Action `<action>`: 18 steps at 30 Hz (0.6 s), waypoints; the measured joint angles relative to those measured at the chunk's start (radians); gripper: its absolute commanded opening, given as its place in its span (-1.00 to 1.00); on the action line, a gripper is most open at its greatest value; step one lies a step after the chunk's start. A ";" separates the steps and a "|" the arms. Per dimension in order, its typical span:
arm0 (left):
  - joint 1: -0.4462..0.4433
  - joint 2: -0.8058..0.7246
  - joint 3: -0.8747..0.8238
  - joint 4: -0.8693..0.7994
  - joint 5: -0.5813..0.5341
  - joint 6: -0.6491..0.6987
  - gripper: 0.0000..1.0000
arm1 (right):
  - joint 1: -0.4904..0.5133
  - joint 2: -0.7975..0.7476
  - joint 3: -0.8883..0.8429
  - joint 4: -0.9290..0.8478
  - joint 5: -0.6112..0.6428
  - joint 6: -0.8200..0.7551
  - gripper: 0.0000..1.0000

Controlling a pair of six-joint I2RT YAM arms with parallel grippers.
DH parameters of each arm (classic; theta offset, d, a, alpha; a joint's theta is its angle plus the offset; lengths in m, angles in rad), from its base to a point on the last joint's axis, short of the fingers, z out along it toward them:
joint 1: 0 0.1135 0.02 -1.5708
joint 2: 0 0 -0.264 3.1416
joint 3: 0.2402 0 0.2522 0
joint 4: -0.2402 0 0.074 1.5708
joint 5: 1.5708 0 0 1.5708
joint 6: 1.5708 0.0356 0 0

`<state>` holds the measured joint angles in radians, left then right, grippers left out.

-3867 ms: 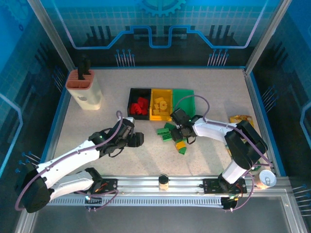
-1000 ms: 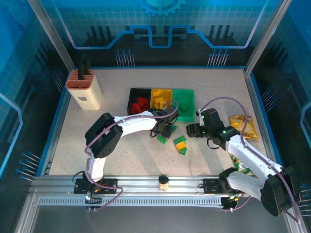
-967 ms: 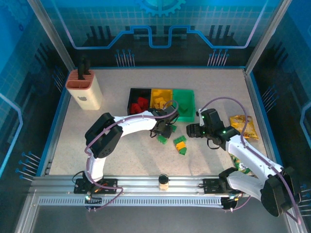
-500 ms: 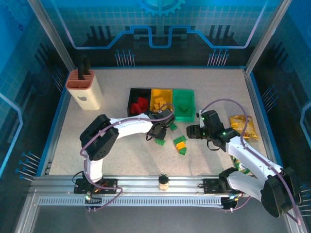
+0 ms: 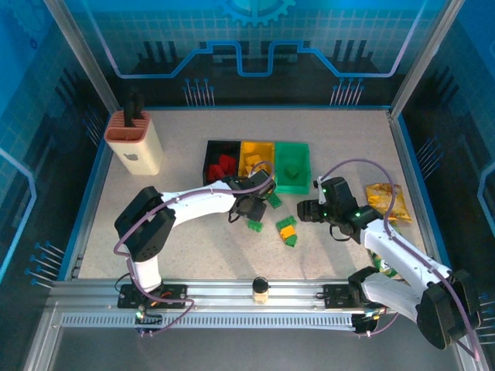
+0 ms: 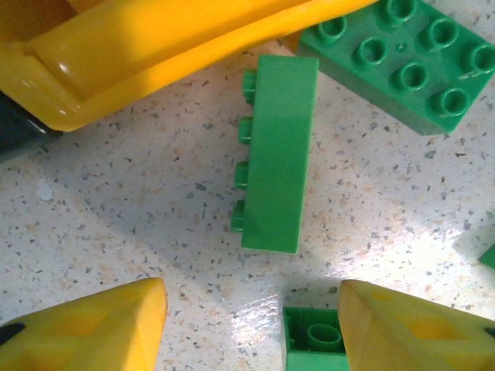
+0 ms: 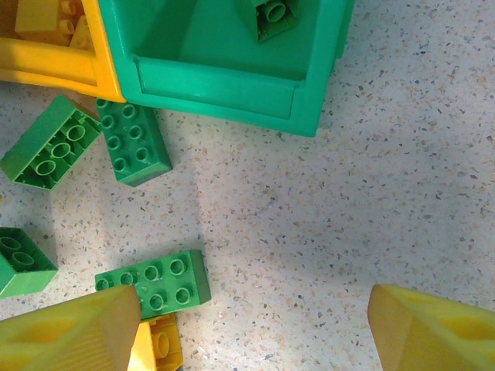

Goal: Sort the legos into containers by color
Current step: Pick up the lego from the center of the table.

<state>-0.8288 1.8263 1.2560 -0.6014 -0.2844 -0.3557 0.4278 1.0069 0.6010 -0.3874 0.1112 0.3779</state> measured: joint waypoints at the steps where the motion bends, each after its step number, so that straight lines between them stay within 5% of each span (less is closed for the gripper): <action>1: 0.000 0.006 0.008 0.001 0.000 0.000 0.23 | 0.000 -0.003 0.000 0.000 0.000 0.000 0.57; 13: 0.038 0.112 0.085 0.008 0.019 0.026 0.01 | 0.000 -0.011 -0.006 0.000 0.000 0.000 0.57; 18: 0.044 0.134 0.098 0.011 0.027 0.047 -0.42 | 0.000 -0.014 -0.007 0.000 0.000 0.001 0.57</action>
<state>-0.7845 1.9598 1.3537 -0.5907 -0.2569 -0.3088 0.4278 0.9924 0.5941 -0.3878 0.1116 0.3786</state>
